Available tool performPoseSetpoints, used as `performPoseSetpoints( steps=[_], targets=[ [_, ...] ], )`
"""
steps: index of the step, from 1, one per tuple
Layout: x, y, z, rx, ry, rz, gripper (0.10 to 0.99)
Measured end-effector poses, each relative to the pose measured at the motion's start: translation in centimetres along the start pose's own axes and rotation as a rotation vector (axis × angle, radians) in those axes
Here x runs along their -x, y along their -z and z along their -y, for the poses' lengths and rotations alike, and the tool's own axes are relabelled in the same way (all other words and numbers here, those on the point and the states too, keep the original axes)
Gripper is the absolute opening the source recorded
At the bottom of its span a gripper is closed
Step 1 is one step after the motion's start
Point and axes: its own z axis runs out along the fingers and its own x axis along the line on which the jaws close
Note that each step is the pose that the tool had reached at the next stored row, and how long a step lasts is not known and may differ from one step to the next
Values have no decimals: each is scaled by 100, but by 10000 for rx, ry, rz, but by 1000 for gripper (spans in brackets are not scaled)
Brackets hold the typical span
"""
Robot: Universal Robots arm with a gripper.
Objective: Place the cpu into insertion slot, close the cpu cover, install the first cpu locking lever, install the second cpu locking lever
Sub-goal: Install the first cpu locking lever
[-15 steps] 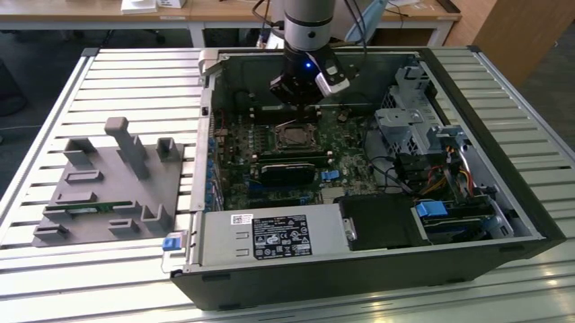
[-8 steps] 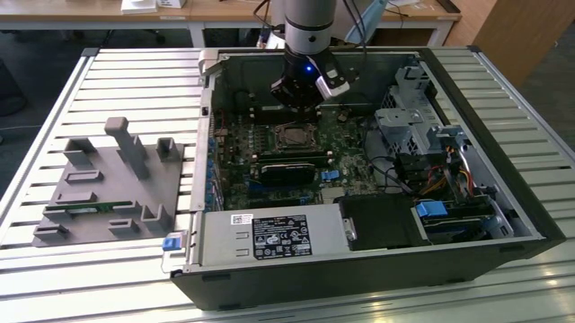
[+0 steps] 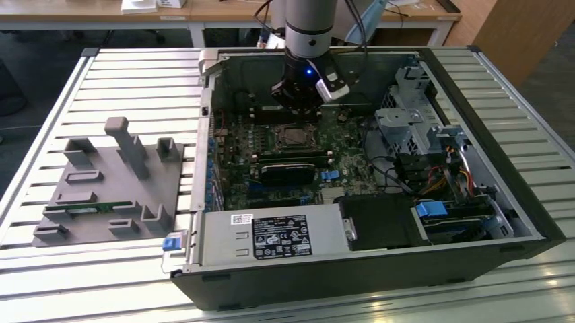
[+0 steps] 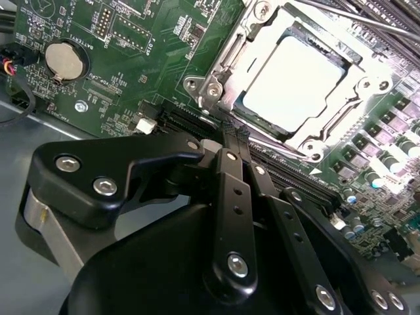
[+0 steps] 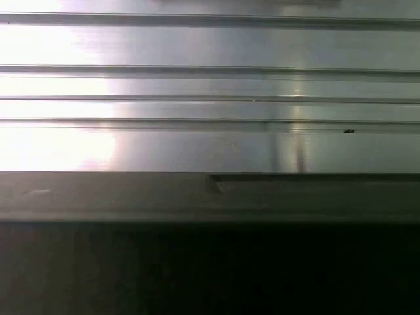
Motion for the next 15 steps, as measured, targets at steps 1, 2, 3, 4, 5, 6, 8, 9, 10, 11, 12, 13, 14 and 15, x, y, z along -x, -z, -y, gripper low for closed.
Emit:
performPoseSetpoints(
  steps=[1,2,3,4,5,6,8,9,10,11,12,13,14,15],
  targets=[
    [1,-6,0,0,0,0,106],
    [1,-9,1,-1,0,-1,106],
    [1,-9,1,-3,0,-2,106],
    [1,-9,1,-4,0,-2,106],
    [1,-9,1,-3,0,-2,106],
    [1,-10,0,-1,0,-1,106],
    [1,-10,1,-1,0,0,106],
    [1,-8,0,-1,0,-1,106],
    [1,-2,0,-1,0,0,106],
    [1,4,0,-1,0,0,106],
    [1,10,0,-1,0,-1,106],
    [1,12,-1,0,0,0,106],
    [2,11,-1,2,0,1,106],
    [2,11,-1,-7,0,3,106]
  ],
)
